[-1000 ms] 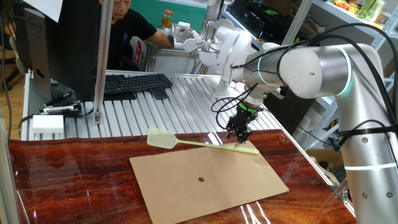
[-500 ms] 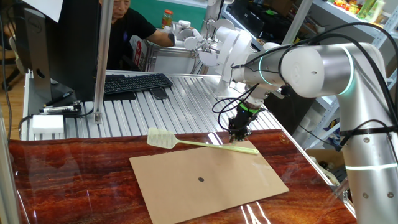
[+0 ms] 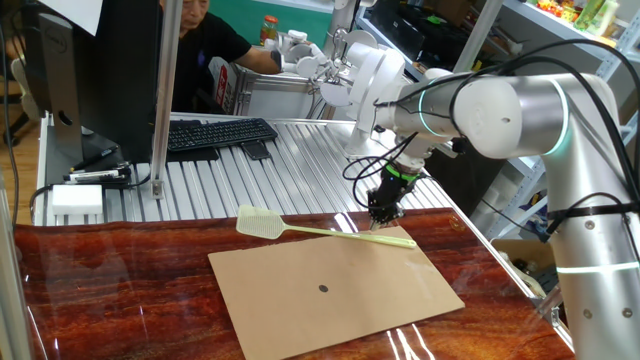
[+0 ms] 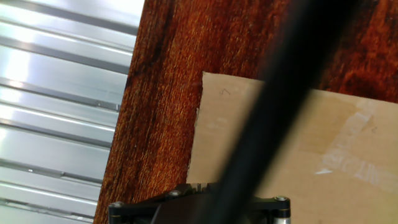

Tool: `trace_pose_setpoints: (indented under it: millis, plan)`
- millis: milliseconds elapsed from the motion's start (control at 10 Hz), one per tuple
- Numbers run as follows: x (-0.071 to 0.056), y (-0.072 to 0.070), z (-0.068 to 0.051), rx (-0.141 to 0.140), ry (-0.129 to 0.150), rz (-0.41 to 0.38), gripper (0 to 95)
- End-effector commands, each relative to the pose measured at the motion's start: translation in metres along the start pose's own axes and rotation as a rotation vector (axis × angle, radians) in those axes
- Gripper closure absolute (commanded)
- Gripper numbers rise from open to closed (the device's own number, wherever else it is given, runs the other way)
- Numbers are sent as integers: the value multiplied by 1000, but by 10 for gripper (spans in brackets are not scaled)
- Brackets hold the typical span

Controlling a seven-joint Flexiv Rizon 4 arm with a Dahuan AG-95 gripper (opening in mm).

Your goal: Swat with a flyswatter

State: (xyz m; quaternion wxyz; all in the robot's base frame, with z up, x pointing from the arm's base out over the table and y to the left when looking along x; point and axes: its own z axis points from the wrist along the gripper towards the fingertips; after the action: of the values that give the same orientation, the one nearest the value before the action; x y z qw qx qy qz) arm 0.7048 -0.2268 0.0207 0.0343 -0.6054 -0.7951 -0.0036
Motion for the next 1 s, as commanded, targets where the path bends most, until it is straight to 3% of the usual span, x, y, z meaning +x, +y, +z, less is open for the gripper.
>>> trace_pose_setpoints:
  millis: [100,200,400,500,800,1000]
  plan:
    - [1,-2,-4,3,0,3,950]
    - [3,-4,-13,8,19,-10,950]
    - [7,-6,-20,12,26,-29,950]
    - [9,-7,-19,12,18,-29,950]
    - [33,-17,-13,14,-16,-12,950]
    - [35,-17,-11,13,-11,-10,950]
